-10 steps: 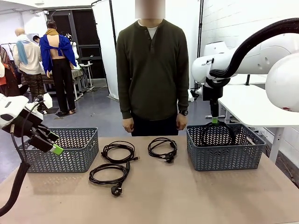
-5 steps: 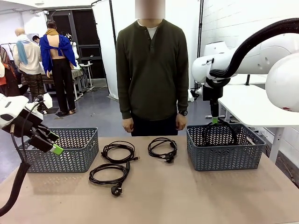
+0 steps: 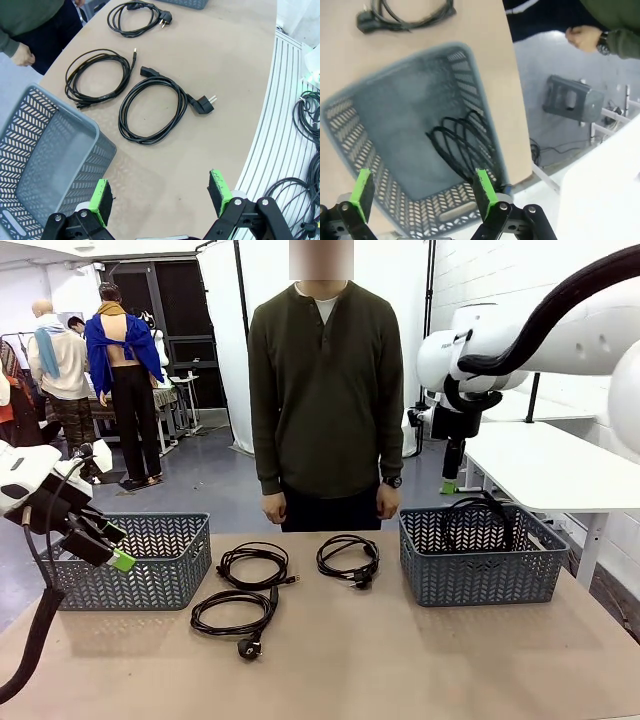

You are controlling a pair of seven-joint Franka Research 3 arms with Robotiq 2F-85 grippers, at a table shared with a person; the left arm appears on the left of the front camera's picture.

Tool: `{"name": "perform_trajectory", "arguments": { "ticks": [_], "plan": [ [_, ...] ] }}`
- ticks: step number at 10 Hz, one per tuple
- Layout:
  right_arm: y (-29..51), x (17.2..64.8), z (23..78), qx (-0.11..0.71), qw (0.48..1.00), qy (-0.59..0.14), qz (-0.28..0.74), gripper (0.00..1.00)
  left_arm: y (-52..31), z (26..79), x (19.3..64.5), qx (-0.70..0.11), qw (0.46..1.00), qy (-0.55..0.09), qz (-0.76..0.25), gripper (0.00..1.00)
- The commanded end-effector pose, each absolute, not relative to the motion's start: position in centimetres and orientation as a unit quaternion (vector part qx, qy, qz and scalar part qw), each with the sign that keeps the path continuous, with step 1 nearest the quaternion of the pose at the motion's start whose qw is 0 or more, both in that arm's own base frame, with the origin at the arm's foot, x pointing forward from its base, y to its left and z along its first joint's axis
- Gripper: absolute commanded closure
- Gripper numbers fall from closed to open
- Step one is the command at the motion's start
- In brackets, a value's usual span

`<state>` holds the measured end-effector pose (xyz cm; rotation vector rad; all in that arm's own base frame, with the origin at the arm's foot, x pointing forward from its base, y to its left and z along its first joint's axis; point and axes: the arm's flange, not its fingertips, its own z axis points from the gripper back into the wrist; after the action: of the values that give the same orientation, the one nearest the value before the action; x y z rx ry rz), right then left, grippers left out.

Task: Organize the cables according to human instructions.
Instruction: Pick up a bundle of cables and place it in the basket indicated by the human.

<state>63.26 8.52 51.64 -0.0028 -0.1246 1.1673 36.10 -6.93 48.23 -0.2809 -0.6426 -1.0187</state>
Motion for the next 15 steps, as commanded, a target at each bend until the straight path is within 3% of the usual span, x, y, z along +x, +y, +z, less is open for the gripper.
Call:
{"name": "perform_trajectory", "arguments": {
  "ticks": [1,7,11,12,15],
  "plan": [
    [8.1,58.1,50.3,0.022,0.815,-0.124,0.565,0.00,-6.7,48.1,36.3,-0.141,0.808,-0.305,-0.484,0.00],
    [7.2,49.4,49.0,0.147,0.755,-0.198,0.607,0.00,-6.7,48.1,36.3,-0.141,0.808,-0.305,-0.484,0.00],
    [7.2,48.5,48.2,0.174,0.735,-0.184,0.629,0.00,-6.7,48.1,36.3,-0.141,0.808,-0.305,-0.484,0.00],
    [7.7,49.0,48.1,0.148,0.740,-0.168,0.635,0.00,-6.7,48.1,36.3,-0.141,0.808,-0.305,-0.484,0.00],
    [7.2,48.5,48.7,0.170,0.750,-0.180,0.613,0.00,-6.7,48.1,36.3,-0.141,0.808,-0.305,-0.484,0.00]
  ]
}}
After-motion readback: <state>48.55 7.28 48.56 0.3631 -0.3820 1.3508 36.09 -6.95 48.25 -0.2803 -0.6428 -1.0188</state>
